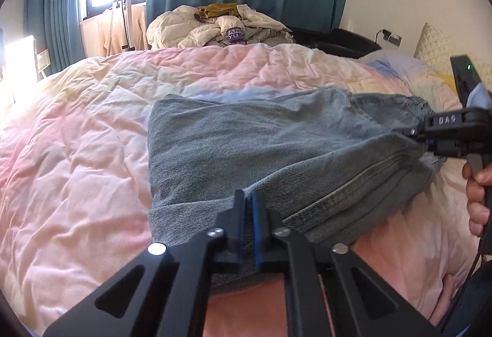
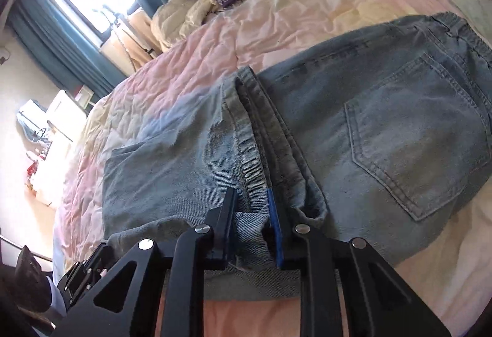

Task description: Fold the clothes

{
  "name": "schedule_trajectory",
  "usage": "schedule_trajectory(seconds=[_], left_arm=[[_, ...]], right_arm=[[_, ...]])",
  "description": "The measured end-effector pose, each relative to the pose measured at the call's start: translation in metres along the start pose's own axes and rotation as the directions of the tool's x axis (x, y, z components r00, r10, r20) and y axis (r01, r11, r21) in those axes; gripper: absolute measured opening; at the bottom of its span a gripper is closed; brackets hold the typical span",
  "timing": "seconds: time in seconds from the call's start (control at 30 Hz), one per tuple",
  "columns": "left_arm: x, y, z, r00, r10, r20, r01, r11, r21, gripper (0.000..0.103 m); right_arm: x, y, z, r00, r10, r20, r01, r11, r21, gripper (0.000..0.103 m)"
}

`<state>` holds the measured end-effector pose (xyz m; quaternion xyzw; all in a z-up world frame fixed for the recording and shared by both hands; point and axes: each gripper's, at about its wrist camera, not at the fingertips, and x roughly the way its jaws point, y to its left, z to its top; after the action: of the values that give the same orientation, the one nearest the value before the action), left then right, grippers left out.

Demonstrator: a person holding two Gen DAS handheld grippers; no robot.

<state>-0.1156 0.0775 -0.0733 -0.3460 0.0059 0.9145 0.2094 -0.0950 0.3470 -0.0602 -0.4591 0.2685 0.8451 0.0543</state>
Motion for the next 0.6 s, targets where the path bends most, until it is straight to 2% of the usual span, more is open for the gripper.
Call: schedule_trajectory(seconds=[0.1, 0.17, 0.23, 0.27, 0.3, 0.37, 0.43, 0.5, 0.53, 0.6], left_arm=[[-0.016, 0.019, 0.010, 0.999, -0.007, 0.053, 0.012, 0.996, -0.092, 0.000], [-0.032, 0.037, 0.017, 0.996, 0.004, 0.090, 0.011, 0.986, -0.167, 0.000], [-0.042, 0.055, 0.020, 0.995, -0.015, 0.099, 0.036, 0.974, -0.221, 0.000], [-0.044, 0.059, 0.020, 0.995, -0.021, 0.098, 0.043, 0.972, -0.232, 0.000], [-0.045, 0.063, 0.019, 0.995, -0.026, 0.096, 0.048, 0.970, -0.239, 0.000], [-0.044, 0.067, 0.017, 0.996, -0.032, 0.084, 0.052, 0.967, -0.250, 0.000], [-0.036, 0.061, 0.016, 0.998, -0.037, 0.059, 0.049, 0.973, -0.227, 0.000], [-0.028, 0.053, 0.015, 0.999, -0.035, 0.038, 0.042, 0.980, -0.193, 0.000], [-0.024, 0.049, 0.014, 0.999, -0.030, 0.032, 0.035, 0.984, -0.172, 0.000], [-0.018, 0.042, 0.011, 0.999, -0.025, 0.021, 0.028, 0.990, -0.141, 0.000]], right_arm=[[0.003, -0.004, -0.004, 1.000, 0.003, -0.010, -0.002, 1.000, 0.030, 0.020], [-0.006, 0.002, -0.005, 1.000, 0.005, 0.024, -0.006, 1.000, 0.008, 0.020], [-0.018, 0.004, -0.006, 0.996, 0.047, 0.069, -0.048, 0.999, 0.013, 0.019], [-0.019, 0.005, -0.009, 0.997, 0.044, 0.066, -0.045, 0.999, 0.013, 0.019], [-0.017, 0.005, -0.013, 0.999, 0.024, 0.045, -0.025, 1.000, 0.010, 0.019], [0.002, 0.001, -0.023, 0.999, -0.013, -0.050, 0.015, 1.000, 0.022, 0.019], [0.017, -0.009, -0.027, 0.994, -0.015, -0.107, 0.022, 0.998, 0.067, 0.019], [0.015, -0.016, -0.025, 0.993, 0.016, -0.113, -0.003, 0.994, 0.112, 0.020], [0.009, -0.017, -0.023, 0.994, 0.036, -0.107, -0.023, 0.993, 0.120, 0.024], [-0.010, -0.019, -0.019, 0.993, 0.079, -0.093, -0.067, 0.991, 0.119, 0.026]])
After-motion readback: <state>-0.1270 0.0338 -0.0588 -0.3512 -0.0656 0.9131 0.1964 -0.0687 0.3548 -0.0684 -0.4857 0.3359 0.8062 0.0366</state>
